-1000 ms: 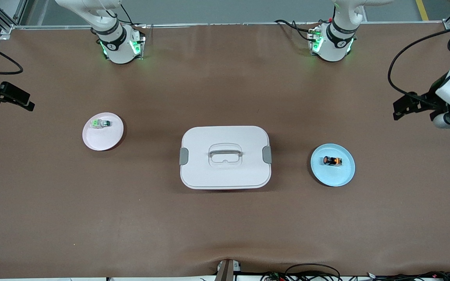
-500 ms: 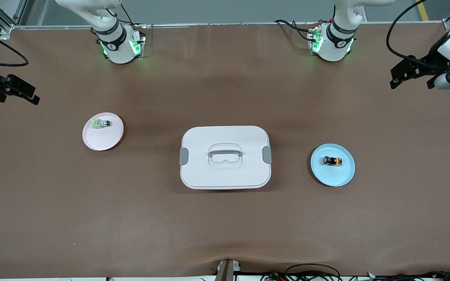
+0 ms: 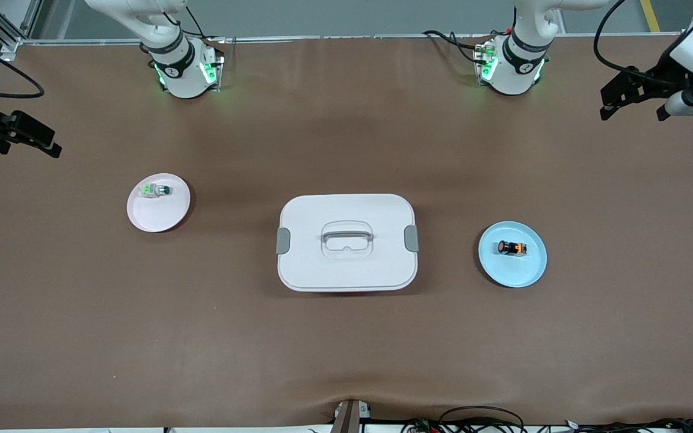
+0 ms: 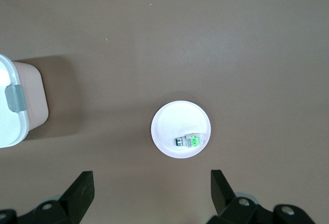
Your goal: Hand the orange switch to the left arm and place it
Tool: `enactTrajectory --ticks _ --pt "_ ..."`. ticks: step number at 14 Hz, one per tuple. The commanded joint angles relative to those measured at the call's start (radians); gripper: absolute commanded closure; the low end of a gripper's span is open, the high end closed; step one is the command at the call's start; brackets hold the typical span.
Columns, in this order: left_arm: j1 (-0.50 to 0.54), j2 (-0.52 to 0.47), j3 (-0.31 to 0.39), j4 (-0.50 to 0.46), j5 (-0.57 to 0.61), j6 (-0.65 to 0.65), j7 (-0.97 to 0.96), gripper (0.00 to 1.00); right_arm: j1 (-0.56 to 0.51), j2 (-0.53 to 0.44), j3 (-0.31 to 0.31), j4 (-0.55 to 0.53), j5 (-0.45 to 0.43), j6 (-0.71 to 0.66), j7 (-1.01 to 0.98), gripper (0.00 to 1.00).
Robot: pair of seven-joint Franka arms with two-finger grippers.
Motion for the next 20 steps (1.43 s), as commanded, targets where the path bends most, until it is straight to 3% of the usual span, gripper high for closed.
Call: enactTrajectory --ticks 1,11,15,20 --pt "-0.012 -0.015 -0.011 -0.012 0.029 0.012 0.022 0.00 -0.004 -0.023 0.006 -0.024 0.015 0.010 0.000 0.00" --pt "-0.012 -0.006 -0.040 -0.005 0.029 0.037 0.058 0.00 -0.004 -0.019 0.006 -0.003 0.012 -0.002 -0.003 0.00" --pt "0.002 0.035 -0.033 0.041 0.021 0.032 0.188 0.00 -0.004 -0.019 0.006 -0.004 0.009 -0.014 -0.003 0.00" --pt "0.002 0.025 -0.036 0.043 0.012 0.021 0.108 0.00 -0.004 -0.019 0.006 -0.004 0.007 -0.016 -0.003 0.00"
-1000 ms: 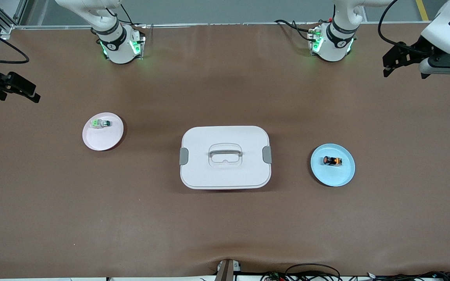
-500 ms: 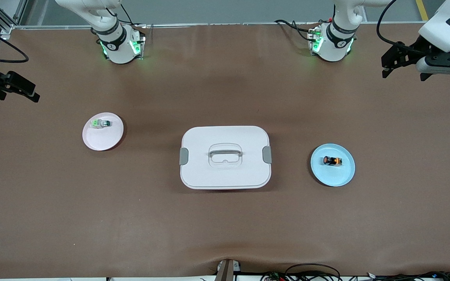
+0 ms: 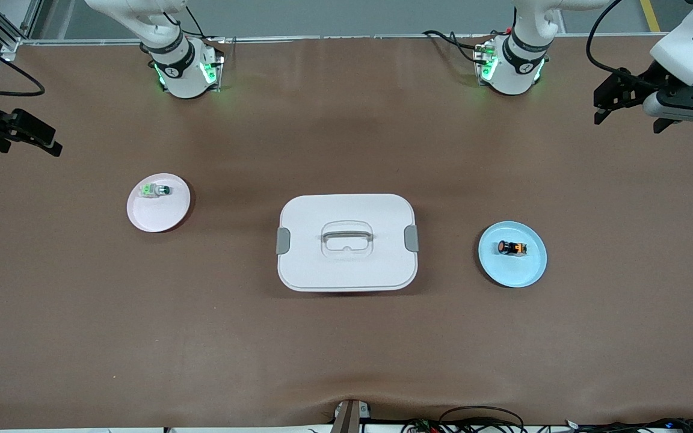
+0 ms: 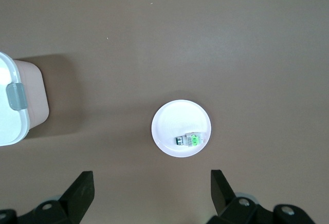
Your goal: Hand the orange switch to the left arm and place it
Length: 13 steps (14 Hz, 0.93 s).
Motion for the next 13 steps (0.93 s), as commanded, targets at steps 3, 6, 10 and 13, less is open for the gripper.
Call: enactTrajectory --ticks 3,6,10,13 --pt "0.001 -0.001 -0.005 0.027 0.004 -0.026 -0.017 0.00 -0.004 -0.015 0.004 -0.009 0.007 -0.009 -0.064 0.00" --pt "0.003 0.010 -0.001 0.048 0.003 -0.026 -0.007 0.00 -0.013 -0.015 -0.001 -0.009 0.009 -0.009 -0.158 0.00" --pt "0.006 0.036 0.005 0.091 0.004 -0.027 -0.025 0.00 -0.012 -0.016 -0.001 -0.009 0.007 -0.009 -0.145 0.00" --pt "0.012 0.039 0.015 0.094 0.004 -0.027 -0.091 0.00 -0.012 -0.016 -0.001 -0.010 0.007 -0.009 -0.144 0.00"
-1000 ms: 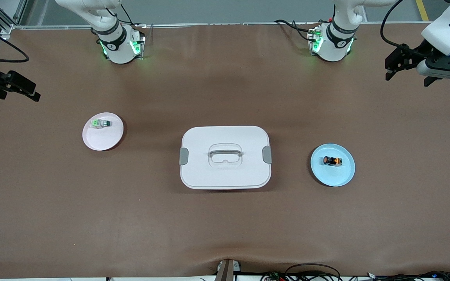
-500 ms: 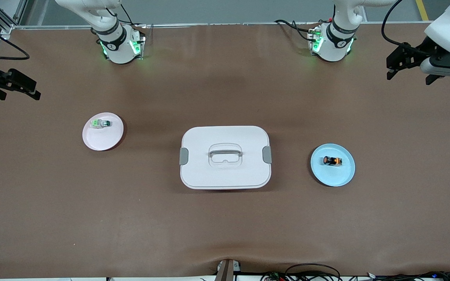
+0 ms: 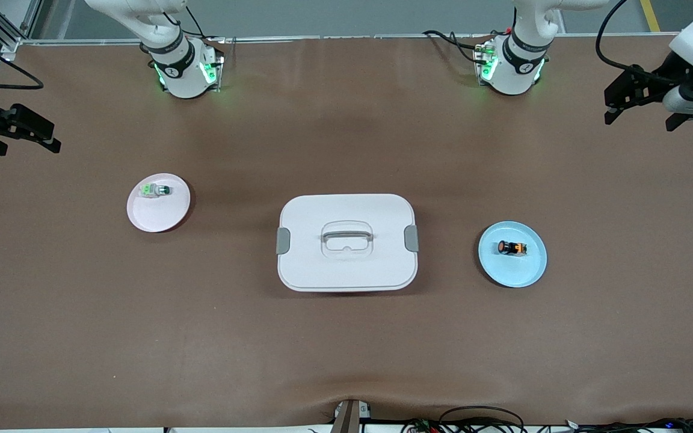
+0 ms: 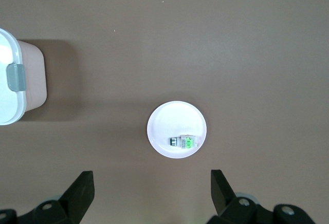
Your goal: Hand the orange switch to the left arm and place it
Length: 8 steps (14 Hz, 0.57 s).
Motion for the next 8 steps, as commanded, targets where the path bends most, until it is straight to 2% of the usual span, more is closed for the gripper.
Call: enactTrajectory --ticks 1,3,8 --pt "0.003 0.016 0.007 0.037 0.004 -0.021 -0.046 0.00 -0.010 -0.016 0.003 -0.010 0.007 -0.006 0.006 0.00" --pt "0.003 0.016 0.007 0.036 0.003 -0.021 -0.046 0.00 -0.008 -0.016 0.003 -0.010 0.007 -0.006 0.072 0.00" --pt "0.000 0.019 0.004 0.036 0.003 -0.029 -0.034 0.00 -0.007 -0.016 0.004 -0.012 0.007 -0.006 0.075 0.00"
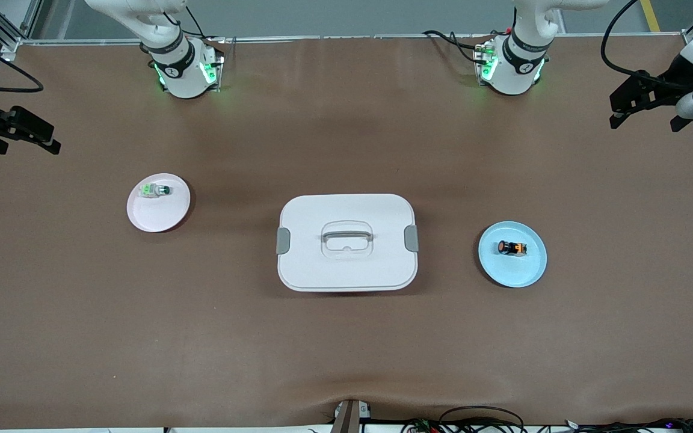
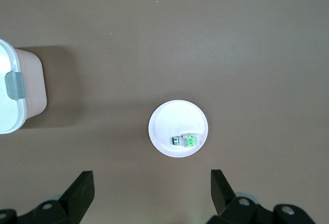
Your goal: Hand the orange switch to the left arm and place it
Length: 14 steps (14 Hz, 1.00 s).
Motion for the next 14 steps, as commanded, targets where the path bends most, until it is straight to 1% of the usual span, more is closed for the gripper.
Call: enactTrajectory --ticks 1,7,14 --pt "-0.005 0.011 -0.003 0.025 0.003 -0.021 0.001 0.00 -0.006 -0.016 0.005 -0.011 0.007 -0.005 0.017 0.00" --pt "-0.003 0.008 -0.003 0.029 0.003 -0.063 0.001 0.00 -0.008 -0.016 0.005 -0.013 0.007 -0.005 0.017 0.00" --pt "-0.003 0.010 -0.002 0.035 0.001 -0.064 0.001 0.00 -0.008 -0.016 0.005 -0.013 0.007 -0.005 0.017 0.00"
